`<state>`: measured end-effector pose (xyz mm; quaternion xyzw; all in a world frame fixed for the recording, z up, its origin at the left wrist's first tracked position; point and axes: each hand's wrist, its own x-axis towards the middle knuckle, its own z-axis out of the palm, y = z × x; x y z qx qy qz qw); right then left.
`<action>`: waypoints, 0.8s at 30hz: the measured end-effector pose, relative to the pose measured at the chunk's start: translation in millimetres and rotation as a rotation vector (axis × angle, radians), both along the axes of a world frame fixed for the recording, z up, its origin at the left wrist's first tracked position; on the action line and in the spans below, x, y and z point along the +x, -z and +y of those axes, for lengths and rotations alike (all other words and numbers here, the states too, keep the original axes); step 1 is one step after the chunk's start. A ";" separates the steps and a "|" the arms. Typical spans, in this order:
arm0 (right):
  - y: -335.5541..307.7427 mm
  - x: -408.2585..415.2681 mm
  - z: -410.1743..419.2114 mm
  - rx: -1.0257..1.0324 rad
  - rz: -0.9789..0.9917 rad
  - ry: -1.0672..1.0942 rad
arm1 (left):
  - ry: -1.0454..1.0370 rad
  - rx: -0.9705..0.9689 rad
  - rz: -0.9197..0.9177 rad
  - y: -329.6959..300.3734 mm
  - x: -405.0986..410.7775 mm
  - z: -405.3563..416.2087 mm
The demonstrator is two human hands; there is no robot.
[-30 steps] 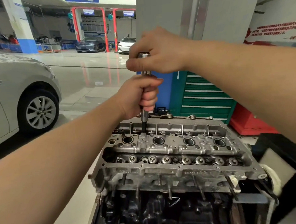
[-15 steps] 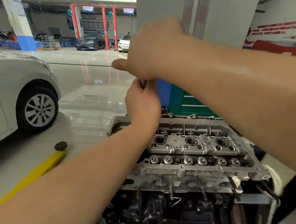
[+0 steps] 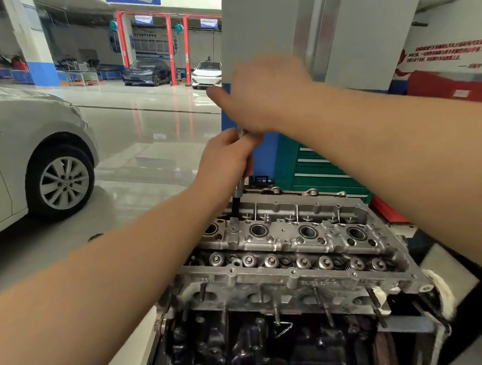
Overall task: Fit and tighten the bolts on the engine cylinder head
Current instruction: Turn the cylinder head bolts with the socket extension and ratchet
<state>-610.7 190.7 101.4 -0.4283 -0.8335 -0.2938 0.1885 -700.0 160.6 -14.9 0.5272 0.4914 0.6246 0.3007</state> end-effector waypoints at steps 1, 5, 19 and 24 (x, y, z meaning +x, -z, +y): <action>-2.1 -5.6 -4.1 0.057 -0.058 0.091 | -0.086 0.009 -0.043 6.0 6.6 -2.5; -7.4 -20.6 -19.4 0.122 -0.190 0.129 | -0.222 -0.022 -0.212 15.3 33.0 -4.3; 6.2 8.2 16.2 -0.360 0.242 -0.471 | 0.146 -0.133 -0.013 2.8 -2.8 4.7; -4.5 -23.1 -4.3 0.096 -0.100 0.065 | -0.188 0.041 -0.204 3.9 22.2 0.1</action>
